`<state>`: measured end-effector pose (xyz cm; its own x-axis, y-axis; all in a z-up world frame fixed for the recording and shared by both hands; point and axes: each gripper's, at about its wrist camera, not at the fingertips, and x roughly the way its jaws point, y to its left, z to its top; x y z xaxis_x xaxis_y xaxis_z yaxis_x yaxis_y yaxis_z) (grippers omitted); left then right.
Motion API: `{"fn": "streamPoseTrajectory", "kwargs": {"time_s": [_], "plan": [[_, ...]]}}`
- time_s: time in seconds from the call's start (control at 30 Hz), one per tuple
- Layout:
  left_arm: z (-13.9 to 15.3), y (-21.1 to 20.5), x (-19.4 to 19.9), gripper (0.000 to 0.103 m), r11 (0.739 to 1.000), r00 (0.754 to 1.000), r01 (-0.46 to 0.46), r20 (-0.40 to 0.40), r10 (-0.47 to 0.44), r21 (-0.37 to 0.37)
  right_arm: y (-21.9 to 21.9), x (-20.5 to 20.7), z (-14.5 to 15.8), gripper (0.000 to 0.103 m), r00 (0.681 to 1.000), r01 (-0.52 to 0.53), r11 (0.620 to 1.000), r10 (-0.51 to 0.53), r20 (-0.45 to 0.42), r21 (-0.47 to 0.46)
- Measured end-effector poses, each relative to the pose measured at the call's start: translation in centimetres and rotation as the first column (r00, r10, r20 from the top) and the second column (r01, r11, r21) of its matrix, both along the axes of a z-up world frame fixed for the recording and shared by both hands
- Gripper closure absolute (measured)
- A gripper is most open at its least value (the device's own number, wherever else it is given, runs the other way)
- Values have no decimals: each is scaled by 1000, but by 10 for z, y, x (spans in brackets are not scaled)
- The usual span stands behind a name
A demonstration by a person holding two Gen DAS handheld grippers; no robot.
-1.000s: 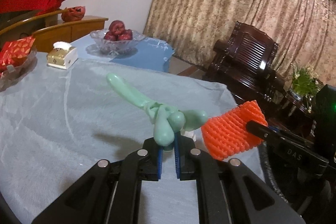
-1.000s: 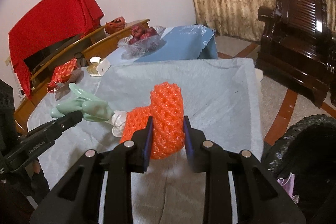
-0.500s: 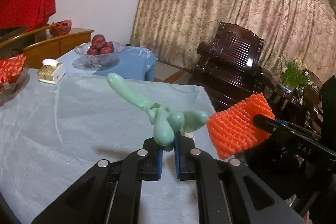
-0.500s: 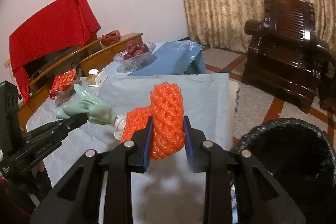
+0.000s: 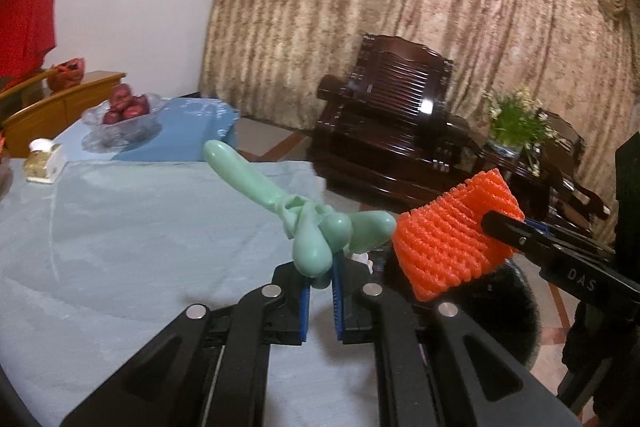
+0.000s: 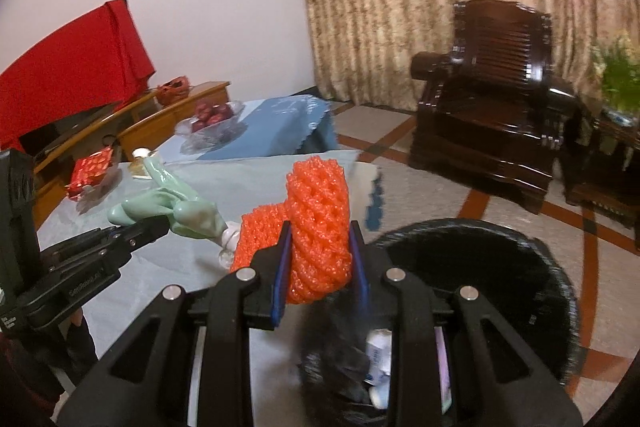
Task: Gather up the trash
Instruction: 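Carry gloves and net over the black bin and open both grippers to drop them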
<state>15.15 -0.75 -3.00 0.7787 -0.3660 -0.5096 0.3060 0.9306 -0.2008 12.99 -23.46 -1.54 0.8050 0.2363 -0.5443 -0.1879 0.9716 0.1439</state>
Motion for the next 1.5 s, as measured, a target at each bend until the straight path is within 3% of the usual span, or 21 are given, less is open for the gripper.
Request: {"fn": "streamPoseTrajectory", "kwargs": {"time_s": [0.57,0.93,1.07,1.17,1.27,1.33,1.4,1.5], "plan": [[-12,-118,9,94,978,979,204,-14,-203,48,-96,-25,-16,77,981,194,980,-195,-10,-51],[-30,-155,19,93,965,967,253,-51,-250,74,-128,-19,-44,76,963,258,964,-262,-65,-67],[-40,-163,27,90,954,955,289,-93,-282,75,-131,-14,-55,72,955,274,958,-281,-92,-85],[-46,-167,27,80,952,952,294,-108,-285,82,-135,-13,-63,56,947,293,952,-302,-112,-94],[-46,-165,26,57,955,954,289,-107,-281,72,-139,-14,-67,41,940,310,946,-319,-117,-94],[-44,-161,26,50,956,955,285,-105,-277,68,-140,-16,-67,32,937,322,942,-331,-114,-94],[-42,-159,26,39,958,957,278,-102,-270,70,-142,-18,-65,14,933,336,937,-345,-107,-93],[-36,-148,23,26,963,963,259,-92,-252,70,-143,-21,-60,10,932,343,937,-349,-99,-74]]}}
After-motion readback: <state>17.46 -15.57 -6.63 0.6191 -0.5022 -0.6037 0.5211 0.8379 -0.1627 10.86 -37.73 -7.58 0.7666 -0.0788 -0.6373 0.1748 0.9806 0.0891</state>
